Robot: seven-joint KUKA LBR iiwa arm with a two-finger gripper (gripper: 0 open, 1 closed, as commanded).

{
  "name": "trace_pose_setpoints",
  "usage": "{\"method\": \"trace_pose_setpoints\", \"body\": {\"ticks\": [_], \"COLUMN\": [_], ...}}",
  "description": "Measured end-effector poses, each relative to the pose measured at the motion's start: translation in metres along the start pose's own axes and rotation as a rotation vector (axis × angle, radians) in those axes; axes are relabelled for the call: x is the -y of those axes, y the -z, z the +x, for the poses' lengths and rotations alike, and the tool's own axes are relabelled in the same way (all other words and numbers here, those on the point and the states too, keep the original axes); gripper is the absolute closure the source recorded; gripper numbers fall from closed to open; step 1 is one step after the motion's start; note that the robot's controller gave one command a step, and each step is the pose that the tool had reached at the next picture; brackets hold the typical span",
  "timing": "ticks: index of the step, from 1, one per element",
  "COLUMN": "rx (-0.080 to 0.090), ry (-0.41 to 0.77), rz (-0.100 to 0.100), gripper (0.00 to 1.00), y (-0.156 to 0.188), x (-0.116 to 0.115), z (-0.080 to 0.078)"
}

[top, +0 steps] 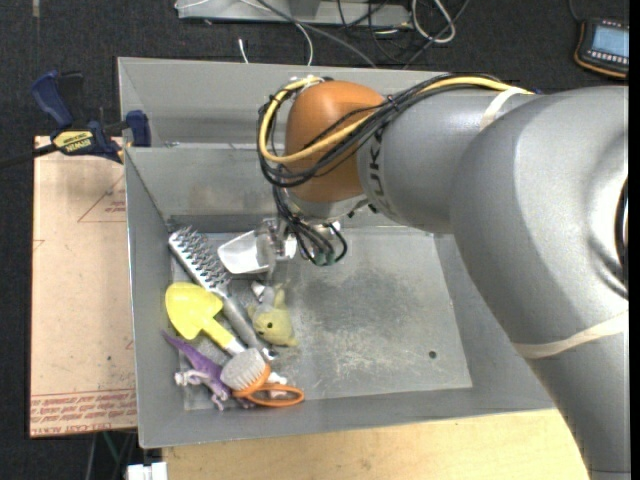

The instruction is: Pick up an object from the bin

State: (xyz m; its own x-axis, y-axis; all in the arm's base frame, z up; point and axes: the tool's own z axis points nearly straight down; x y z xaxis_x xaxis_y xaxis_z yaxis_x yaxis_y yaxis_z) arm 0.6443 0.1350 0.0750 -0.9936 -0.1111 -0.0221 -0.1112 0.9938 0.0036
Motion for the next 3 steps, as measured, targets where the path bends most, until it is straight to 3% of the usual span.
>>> {"method": "trace_pose_setpoints", "body": {"ticks": [1,2,3], "rx": [0.020,0.011,0.016], "ry": [-0.119,-0.061,-0.109], "rz": [0.002,-0.001,0.001], "gripper": [1.00,1.00,1.00], "y": [0.108,0.029,0.108], "x": [0.016,-0.001,0.019], "z": [0.018,0.006,0.017]}}
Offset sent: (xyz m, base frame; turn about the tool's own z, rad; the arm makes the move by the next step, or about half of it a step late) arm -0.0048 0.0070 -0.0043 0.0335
